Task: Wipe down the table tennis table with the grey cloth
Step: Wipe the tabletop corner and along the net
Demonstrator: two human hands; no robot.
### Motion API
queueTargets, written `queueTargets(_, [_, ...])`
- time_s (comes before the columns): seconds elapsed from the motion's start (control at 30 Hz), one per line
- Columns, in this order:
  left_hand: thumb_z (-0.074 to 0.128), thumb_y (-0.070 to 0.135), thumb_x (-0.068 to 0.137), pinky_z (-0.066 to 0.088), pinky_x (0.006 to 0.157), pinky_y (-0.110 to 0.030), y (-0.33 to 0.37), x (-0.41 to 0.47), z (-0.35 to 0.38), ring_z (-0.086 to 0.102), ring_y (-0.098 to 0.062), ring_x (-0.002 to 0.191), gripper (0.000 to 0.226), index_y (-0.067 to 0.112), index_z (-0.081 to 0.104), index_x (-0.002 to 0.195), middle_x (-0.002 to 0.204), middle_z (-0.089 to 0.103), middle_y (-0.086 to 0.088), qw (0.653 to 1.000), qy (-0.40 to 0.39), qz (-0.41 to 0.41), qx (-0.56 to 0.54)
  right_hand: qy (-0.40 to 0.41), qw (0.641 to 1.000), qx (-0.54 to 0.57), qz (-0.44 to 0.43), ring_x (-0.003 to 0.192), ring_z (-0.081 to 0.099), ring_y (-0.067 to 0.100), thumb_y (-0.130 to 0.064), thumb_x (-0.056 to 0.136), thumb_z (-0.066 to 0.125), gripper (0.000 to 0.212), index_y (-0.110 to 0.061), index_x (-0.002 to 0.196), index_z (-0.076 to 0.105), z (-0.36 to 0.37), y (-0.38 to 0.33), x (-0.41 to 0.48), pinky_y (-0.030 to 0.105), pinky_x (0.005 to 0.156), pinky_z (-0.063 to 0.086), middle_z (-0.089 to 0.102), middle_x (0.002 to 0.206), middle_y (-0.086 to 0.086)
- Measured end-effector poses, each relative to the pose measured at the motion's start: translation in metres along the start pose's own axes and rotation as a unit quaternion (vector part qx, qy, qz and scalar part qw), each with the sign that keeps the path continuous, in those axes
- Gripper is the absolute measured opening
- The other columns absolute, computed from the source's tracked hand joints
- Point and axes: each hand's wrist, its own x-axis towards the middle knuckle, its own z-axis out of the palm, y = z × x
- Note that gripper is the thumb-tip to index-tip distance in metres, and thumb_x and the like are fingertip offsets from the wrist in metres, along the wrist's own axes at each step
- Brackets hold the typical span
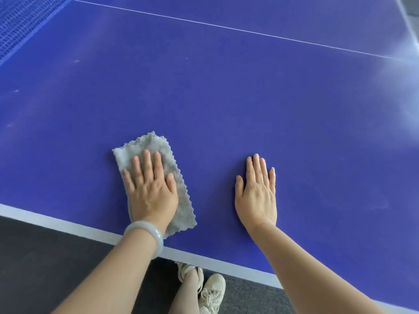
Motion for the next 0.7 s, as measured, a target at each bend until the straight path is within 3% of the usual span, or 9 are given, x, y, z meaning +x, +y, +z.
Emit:
queueTargets(0.17, [0.017,0.043,0.102,0.013,0.12,-0.058,0.09,-0.079,0.014,0.0,-0.032,0.153,0.064,0.015,0.008,0.159,0.166,0.006,-0.009,0.97,-0.005,0.241,-0.012,0.002,0.995,0.099,0.016,0.15,-0.006,0.0,-0.034,0.105,0.02,0.056,-0.019,0.158,0.02,-0.009,0.001,-0.001,0.025,0.122,-0.012,0.007,0.166,-0.009])
queueTargets(0.3, [0.026,0.043,0.102,0.021,0.12,-0.053,0.066,-0.053,0.01,0.007,-0.023,0.153,0.061,0.022,0.017,0.158,0.166,0.012,-0.001,0.933,-0.019,0.359,-0.016,0.025,0.988,0.153,0.009,0.147,-0.002,-0.007,-0.032,0.106,0.031,0.052,-0.02,0.156,0.028,-0.014,0.003,-0.004,0.024,0.123,-0.006,0.018,0.164,-0.01])
queueTargets(0.37, [0.026,0.043,0.1,0.019,0.121,-0.051,0.035,-0.014,0.006,0.011,-0.02,0.153,0.06,0.024,0.022,0.157,0.165,0.014,0.001,0.938,-0.004,0.346,-0.005,0.028,0.989,0.147,0.002,0.142,-0.009,-0.012,-0.031,0.105,0.034,0.053,-0.02,0.156,0.027,-0.013,0.004,-0.005,0.023,0.122,-0.007,0.017,0.164,-0.011])
queueTargets(0.43, [0.02,0.045,0.099,0.014,0.122,-0.05,0.003,0.025,-0.003,0.013,-0.021,0.153,0.061,0.024,0.023,0.156,0.164,0.017,0.001,0.963,-0.004,0.27,0.001,0.027,0.991,0.131,-0.003,0.14,-0.016,-0.013,-0.031,0.105,0.035,0.054,-0.02,0.157,0.025,-0.011,0.005,-0.005,0.022,0.122,-0.009,0.014,0.164,-0.011])
queueTargets(0.57, [0.018,0.042,0.103,0.006,0.123,-0.05,-0.003,0.032,-0.004,0.004,-0.023,0.154,0.059,0.024,0.013,0.159,0.166,0.006,0.001,0.995,0.001,0.1,0.003,0.022,0.999,0.037,-0.013,0.153,-0.004,0.01,-0.036,0.105,0.028,0.059,-0.016,0.159,0.016,-0.003,0.002,-0.002,0.033,0.124,-0.009,0.007,0.167,-0.003])
queueTargets(0.63, [0.016,0.041,0.104,0.008,0.122,-0.053,0.02,0.001,0.003,0.0,-0.026,0.154,0.059,0.023,0.006,0.159,0.167,0.001,-0.002,0.994,0.018,0.104,0.025,0.009,1.0,-0.011,-0.01,0.154,-0.006,0.016,-0.038,0.105,0.022,0.061,-0.015,0.159,0.008,0.0,0.0,-0.001,0.037,0.124,-0.011,0.0,0.167,0.0])
queueTargets(0.7, [0.022,0.041,0.103,0.014,0.121,-0.056,0.037,-0.035,0.008,0.002,-0.028,0.153,0.061,0.021,0.01,0.159,0.167,0.005,-0.004,0.979,0.011,0.205,0.009,-0.003,0.999,-0.031,-0.007,0.154,-0.008,0.018,-0.038,0.104,0.019,0.063,-0.014,0.159,0.003,0.001,-0.002,0.001,0.04,0.123,-0.011,-0.005,0.167,0.002])
